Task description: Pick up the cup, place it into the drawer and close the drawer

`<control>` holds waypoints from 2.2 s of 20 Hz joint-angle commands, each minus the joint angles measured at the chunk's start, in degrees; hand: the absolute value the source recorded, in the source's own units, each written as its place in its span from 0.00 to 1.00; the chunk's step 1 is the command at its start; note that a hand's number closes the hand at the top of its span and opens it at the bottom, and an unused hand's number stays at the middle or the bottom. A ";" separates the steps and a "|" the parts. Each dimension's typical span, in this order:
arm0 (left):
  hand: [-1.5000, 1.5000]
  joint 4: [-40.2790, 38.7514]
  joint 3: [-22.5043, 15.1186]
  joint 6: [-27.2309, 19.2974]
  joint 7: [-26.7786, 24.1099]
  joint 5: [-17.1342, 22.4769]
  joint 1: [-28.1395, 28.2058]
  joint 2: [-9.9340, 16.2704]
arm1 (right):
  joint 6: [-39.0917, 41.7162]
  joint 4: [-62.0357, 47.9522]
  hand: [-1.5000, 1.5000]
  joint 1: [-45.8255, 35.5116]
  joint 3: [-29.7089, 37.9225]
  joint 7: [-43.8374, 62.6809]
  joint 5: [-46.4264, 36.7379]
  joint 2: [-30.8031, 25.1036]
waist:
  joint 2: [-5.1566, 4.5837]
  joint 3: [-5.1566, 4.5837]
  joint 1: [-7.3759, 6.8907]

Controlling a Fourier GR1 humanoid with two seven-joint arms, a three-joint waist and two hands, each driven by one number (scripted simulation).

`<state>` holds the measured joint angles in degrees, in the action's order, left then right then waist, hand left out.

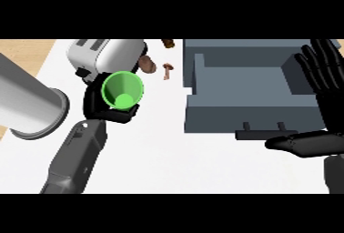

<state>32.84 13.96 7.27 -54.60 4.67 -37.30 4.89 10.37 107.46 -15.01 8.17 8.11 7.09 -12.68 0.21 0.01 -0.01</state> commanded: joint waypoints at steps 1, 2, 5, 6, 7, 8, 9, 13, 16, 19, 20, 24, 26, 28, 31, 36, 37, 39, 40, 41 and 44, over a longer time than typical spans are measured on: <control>1.00 5.47 -2.27 -0.29 6.32 -0.10 -4.47 -1.00 | 0.98 -4.46 0.00 0.72 1.47 -4.27 -0.29 -0.17 | -0.09 0.04 -0.19; 1.00 8.32 -3.75 -2.78 11.12 -0.39 -7.26 -3.99 | -0.33 -0.29 0.00 2.27 0.06 -1.53 -1.00 0.69 | 0.40 0.09 -0.37; 1.00 15.15 -5.28 -3.87 18.55 0.27 -8.23 -4.70 | 0.23 -1.36 0.00 1.30 1.64 -2.57 -0.14 -0.17 | 0.26 0.06 -0.62; 1.00 15.25 -5.62 -3.82 21.05 0.24 -10.38 -4.50 | -2.46 0.43 0.00 -2.38 -0.09 2.86 -1.11 0.61 | 0.24 0.01 -0.56; 1.00 14.09 -8.22 -7.32 20.92 1.42 -12.54 -4.79 | -1.94 -1.08 0.00 -2.22 -0.77 0.53 -1.92 1.01 | 0.03 0.01 0.08; 1.00 13.77 -6.52 -7.35 22.95 0.75 -14.60 -4.81 | 0.15 -3.58 0.00 0.25 0.92 -3.44 -1.18 0.12 | -0.14 0.03 0.20; 1.00 12.30 -7.63 -10.79 24.30 1.36 -17.50 -4.83 | 0.39 -1.58 0.00 1.11 0.26 -2.33 -1.14 0.08 | -0.16 0.02 0.76; 1.00 14.42 -13.49 -16.71 31.43 3.15 -22.66 -4.87 | 0.86 -4.94 0.00 -1.94 2.05 -3.21 -0.32 -1.11 | -0.21 0.02 0.81; 1.00 10.63 -13.44 -20.66 37.56 4.32 -29.92 -4.88 | 0.60 -2.98 0.00 -2.93 2.68 -0.50 1.55 -1.30 | -0.32 0.02 1.39; 1.00 3.03 -17.42 -24.39 37.29 5.73 -32.91 -4.88 | 0.05 -1.30 0.00 -0.18 -0.67 -1.80 -1.01 0.98 | -0.58 0.03 2.59; 1.00 0.54 -17.23 -24.87 38.02 7.21 -34.58 -4.88 | 1.31 -3.87 0.00 0.18 0.28 -5.44 -1.44 0.17 | -0.81 0.06 2.92; 1.00 -6.16 -20.61 -28.47 42.06 8.44 -41.07 -4.89 | 3.45 -3.85 0.00 -1.08 2.15 -4.21 1.83 -1.76 | -1.01 0.09 4.22; 1.00 -10.65 -21.11 -27.22 39.67 8.51 -39.95 -4.89 | 0.99 -2.68 0.00 -2.59 0.77 -2.26 1.11 0.26 | -1.27 0.06 4.42; 1.00 -13.61 -22.80 -27.68 40.24 8.89 -41.20 -4.89 | 1.18 -4.28 0.00 -4.30 0.01 -2.86 -0.04 -0.06 | -1.74 0.09 5.62; 1.00 -14.45 -28.30 -24.43 41.17 10.92 -39.10 -4.89 | 1.20 -3.15 0.00 -4.09 -1.13 -2.42 0.26 0.88 | -1.77 0.10 7.43; 1.00 -16.54 -32.45 -21.79 41.44 11.56 -37.31 -4.89 | 3.19 -5.45 0.00 -5.77 -1.10 -4.26 1.34 0.28 | -2.62 0.15 9.45; 1.00 -16.43 -32.74 -20.98 41.23 12.27 -36.80 -4.89 | 1.80 -5.02 0.00 -8.91 -0.57 -2.12 1.58 0.15 | -2.72 0.08 9.79; 0.00 -16.42 -33.98 -22.81 42.75 12.79 -37.97 -4.89 | 3.34 -5.78 0.00 -7.63 -2.01 -3.95 1.38 0.61 | -3.08 0.17 11.35; 0.00 -15.99 -34.26 -21.64 40.83 13.65 -35.96 -4.89 | 2.98 -4.92 0.00 -6.13 -2.80 -4.04 0.64 1.27 | -2.73 0.11 10.45; 0.00 -14.53 -34.44 -22.41 39.29 14.93 -34.72 -4.89 | 3.70 -5.73 0.00 -8.05 -1.66 -3.23 2.17 0.26 | -2.85 0.09 11.06; 0.00 -13.94 -32.61 -22.09 39.12 18.29 -36.14 -4.89 | 6.62 -6.13 0.00 -6.92 -5.11 -4.87 4.08 2.54 | -3.24 0.11 11.61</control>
<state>18.07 -18.82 -15.18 -14.27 19.92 -73.83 0.00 14.36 101.77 -22.84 5.44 4.46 9.44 -11.49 -2.73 0.10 10.75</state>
